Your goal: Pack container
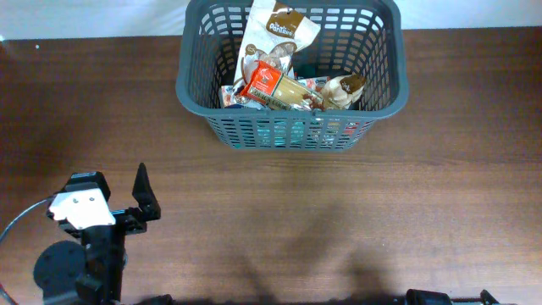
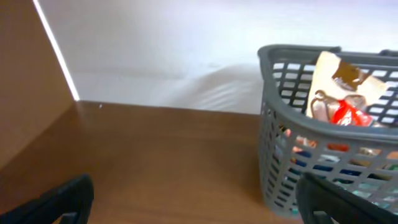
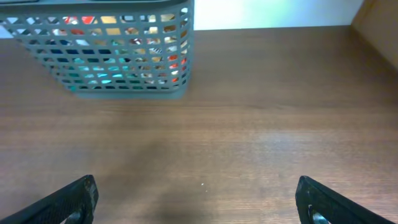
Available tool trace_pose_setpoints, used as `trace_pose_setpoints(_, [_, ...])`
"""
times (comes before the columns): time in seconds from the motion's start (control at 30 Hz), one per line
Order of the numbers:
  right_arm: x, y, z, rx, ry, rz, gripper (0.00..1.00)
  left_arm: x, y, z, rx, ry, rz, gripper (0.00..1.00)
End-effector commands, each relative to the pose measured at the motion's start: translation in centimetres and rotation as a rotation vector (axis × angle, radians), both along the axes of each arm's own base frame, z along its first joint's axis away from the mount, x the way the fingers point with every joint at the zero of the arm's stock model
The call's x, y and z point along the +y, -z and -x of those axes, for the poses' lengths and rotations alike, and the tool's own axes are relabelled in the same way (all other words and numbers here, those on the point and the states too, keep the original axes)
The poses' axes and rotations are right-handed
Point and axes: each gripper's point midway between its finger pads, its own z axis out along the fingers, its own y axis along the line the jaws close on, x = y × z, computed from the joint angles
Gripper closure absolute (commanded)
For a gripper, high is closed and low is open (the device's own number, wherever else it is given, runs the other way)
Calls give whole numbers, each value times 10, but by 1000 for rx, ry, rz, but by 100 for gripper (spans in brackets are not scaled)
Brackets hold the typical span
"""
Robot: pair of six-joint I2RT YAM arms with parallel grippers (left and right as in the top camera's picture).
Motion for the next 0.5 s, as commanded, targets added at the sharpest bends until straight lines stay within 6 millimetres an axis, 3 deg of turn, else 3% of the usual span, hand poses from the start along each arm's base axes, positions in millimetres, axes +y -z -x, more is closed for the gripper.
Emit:
trace_pose_setpoints(0.0, [6, -1, -2, -9, -38, -11, 1, -5, -19, 2, -63, 20, -4, 1])
trace_pose_setpoints(0.23, [3, 3, -30, -24, -39, -22, 1, -6, -28, 1, -100, 27, -13, 1])
trace_pose_setpoints(0.47, [0, 15, -78, -62, -65, -25, 1, -10, -32, 0, -116, 41, -16, 1])
